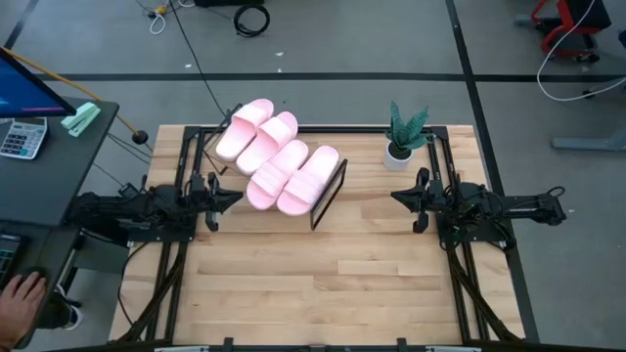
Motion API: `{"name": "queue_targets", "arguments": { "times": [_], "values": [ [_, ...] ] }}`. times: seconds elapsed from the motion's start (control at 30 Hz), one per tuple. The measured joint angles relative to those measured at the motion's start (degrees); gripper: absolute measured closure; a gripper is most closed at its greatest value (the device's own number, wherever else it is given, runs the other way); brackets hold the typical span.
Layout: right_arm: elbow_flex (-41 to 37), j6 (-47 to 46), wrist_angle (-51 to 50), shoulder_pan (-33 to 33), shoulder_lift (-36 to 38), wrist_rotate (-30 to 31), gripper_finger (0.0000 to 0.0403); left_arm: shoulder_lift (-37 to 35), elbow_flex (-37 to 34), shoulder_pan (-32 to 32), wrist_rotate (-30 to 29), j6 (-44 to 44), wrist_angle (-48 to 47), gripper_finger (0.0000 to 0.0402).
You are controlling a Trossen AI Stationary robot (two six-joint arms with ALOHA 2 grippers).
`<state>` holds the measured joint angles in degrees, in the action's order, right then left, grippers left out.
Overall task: Pick and place slides into the shelf
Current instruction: Return to Home Position
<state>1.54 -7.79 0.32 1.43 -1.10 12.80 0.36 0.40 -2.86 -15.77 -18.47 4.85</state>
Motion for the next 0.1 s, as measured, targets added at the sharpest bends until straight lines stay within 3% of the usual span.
{"name": "queue_targets", "arguments": {
  "times": [0.1],
  "values": [
    [0.0,0.0,0.02,0.0,0.0,0.0,0.0389,0.0,0.0,0.01,0.0,-0.01,-0.01,0.0379]
  ]
}}
